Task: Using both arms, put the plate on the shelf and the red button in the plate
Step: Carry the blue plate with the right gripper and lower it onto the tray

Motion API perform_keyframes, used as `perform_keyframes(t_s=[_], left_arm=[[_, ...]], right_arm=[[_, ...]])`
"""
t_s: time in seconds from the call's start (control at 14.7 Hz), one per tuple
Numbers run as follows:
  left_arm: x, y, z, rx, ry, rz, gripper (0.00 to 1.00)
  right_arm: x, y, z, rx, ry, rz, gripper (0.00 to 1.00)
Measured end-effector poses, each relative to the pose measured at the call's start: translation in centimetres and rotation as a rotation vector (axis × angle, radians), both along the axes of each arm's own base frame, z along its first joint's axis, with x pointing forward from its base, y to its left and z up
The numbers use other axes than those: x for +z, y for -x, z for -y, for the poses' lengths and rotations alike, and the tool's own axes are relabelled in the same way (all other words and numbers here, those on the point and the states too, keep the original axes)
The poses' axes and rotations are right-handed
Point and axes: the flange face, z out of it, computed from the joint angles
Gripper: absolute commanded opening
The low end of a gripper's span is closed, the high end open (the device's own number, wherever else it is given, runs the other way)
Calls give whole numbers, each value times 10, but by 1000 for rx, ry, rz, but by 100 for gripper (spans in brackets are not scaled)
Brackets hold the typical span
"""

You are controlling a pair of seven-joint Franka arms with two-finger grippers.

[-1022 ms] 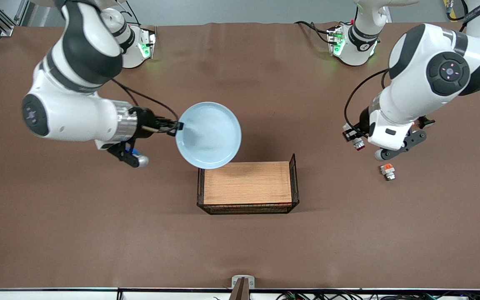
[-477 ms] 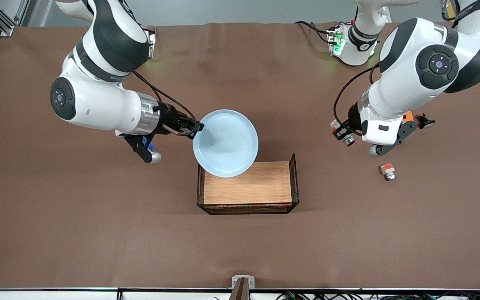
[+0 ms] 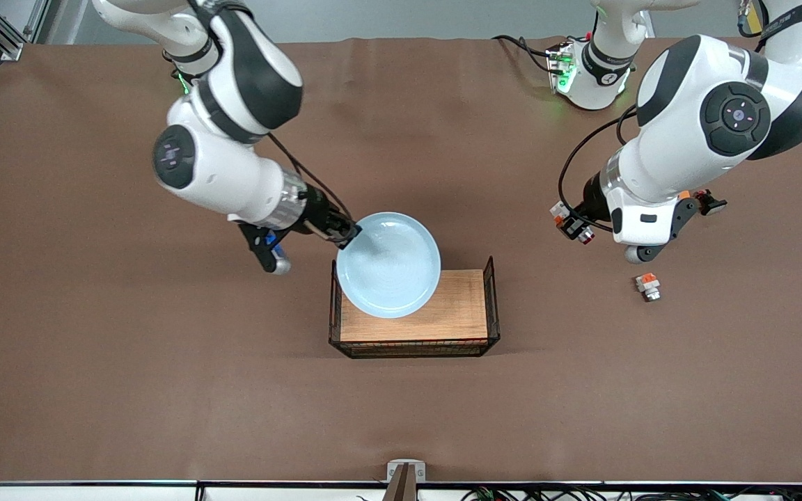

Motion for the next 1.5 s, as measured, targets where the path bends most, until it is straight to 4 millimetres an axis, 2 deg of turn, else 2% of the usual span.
perform_keyframes(t_s=[0.2, 0.61, 1.02, 1.5], left_arm=[[0, 0, 0, 1, 2, 0, 26], [0, 0, 0, 2, 2, -1, 27], [-1, -1, 0, 2, 2, -1, 27], [-1, -1, -1, 3, 2, -2, 27]], right_arm=[[-6, 8, -15, 3, 10, 11, 0], [-33, 19, -25, -14, 36, 41, 0], [-48, 25, -31, -34, 35, 85, 0], [-72, 37, -52, -33, 34, 115, 0]])
